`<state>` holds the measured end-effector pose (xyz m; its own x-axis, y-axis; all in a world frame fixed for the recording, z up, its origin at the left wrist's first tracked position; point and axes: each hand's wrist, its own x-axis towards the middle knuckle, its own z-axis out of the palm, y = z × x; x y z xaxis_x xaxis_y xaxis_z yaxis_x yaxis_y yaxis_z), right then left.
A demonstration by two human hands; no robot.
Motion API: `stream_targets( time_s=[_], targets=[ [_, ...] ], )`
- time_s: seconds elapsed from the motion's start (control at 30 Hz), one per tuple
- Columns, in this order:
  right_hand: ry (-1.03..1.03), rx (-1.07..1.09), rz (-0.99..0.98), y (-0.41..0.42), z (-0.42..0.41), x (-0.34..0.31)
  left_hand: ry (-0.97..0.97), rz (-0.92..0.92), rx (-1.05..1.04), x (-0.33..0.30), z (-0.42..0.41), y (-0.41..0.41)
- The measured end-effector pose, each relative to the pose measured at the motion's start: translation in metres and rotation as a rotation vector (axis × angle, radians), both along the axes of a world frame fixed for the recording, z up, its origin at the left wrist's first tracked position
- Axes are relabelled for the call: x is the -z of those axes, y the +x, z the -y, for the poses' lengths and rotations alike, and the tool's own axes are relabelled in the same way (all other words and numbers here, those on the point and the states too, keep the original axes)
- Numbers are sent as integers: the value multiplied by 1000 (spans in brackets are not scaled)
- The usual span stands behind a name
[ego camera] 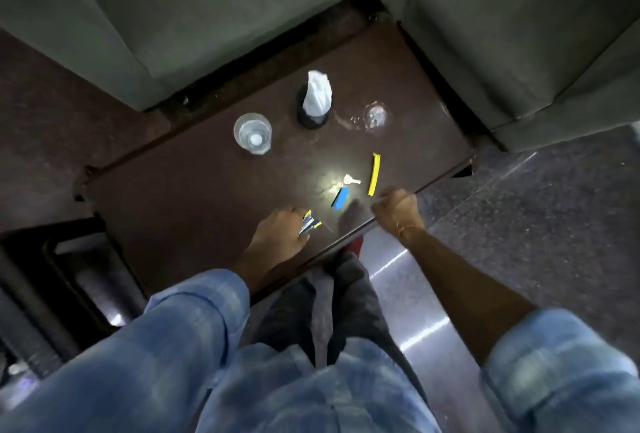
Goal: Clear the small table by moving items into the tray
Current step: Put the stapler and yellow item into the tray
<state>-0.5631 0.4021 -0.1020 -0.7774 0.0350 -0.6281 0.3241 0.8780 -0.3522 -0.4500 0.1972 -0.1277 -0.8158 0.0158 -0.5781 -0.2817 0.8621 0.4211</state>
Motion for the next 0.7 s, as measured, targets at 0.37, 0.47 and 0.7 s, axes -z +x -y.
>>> stream_targets(
  time_s=[0.37, 0.47, 0.7],
  targets=[
    [93, 67, 46, -87, -6, 134, -78, 302, -186, 82, -27, -30],
    [104, 49, 34, -95, -1, 149, -110, 295, -215, 98, -38, -21],
    [111, -58, 156, -106, -2, 146, -127, 168, -188, 108, -41, -22]
  ],
)
